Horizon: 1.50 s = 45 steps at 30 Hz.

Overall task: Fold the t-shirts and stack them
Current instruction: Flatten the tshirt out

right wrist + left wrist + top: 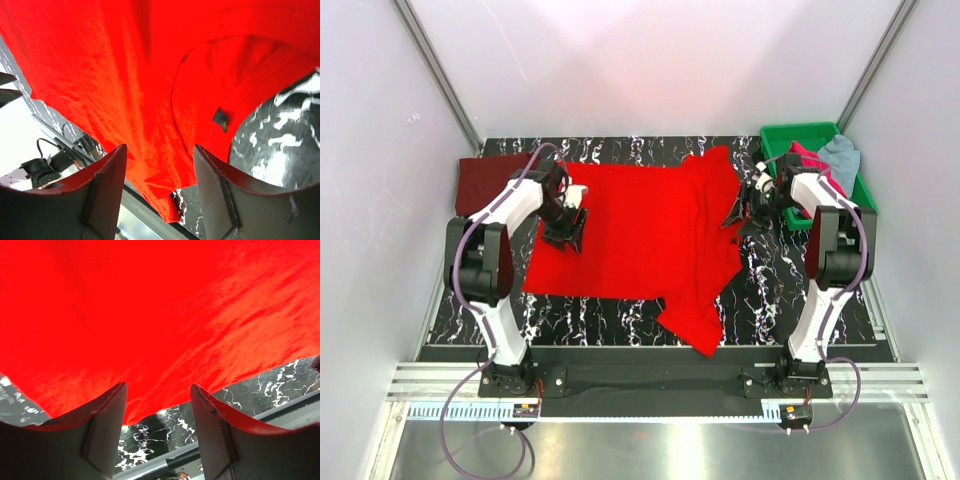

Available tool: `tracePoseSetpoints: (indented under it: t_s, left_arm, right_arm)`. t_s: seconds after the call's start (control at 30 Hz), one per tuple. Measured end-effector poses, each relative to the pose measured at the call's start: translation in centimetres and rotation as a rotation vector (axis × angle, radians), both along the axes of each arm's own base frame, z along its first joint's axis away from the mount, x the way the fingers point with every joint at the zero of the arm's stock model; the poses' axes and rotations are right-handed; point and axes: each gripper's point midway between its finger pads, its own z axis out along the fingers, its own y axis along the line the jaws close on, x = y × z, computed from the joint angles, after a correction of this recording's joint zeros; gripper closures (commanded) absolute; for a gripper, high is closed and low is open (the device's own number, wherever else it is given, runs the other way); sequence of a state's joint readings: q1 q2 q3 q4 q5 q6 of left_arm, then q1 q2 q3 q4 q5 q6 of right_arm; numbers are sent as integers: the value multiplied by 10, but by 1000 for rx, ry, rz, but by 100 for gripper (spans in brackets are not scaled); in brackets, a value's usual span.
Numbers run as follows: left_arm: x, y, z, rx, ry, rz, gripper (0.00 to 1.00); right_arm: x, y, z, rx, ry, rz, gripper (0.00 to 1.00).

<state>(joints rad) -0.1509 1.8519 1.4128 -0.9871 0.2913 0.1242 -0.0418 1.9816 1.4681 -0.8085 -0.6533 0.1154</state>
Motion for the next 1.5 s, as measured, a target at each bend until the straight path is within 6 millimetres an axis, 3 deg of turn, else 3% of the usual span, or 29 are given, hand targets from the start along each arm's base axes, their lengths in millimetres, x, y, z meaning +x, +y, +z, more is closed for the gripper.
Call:
tracePoseSetpoints:
  t_s: [0.17, 0.37, 0.57, 0.93, 1.2, 1.4, 1.5]
  left_arm:
    - [-5, -2, -18, 11, 74, -5, 41]
    - [-4, -5, -18, 12, 77, -13, 41]
    - [-4, -2, -20, 31, 81, -13, 41]
    - [11, -2, -38, 55, 122, 6, 41]
    - [23, -3, -45, 63, 124, 13, 41]
    - [40, -4, -34, 64, 70, 14, 41]
    - [59, -4, -20, 70, 6, 16, 38]
  right_arm:
    - [14, 2, -19, 22, 37, 3, 37]
    - [40, 0, -35, 18, 28, 10, 38]
    - [48, -15, -48, -19, 38, 19, 37]
    - [91, -82, -45, -200, -63, -38, 37]
    - [127, -97, -41, -273, -153, -33, 37]
    - [136, -98, -35, -283, -182, -27, 38]
    - [135, -100, -26, -291, -192, -30, 38]
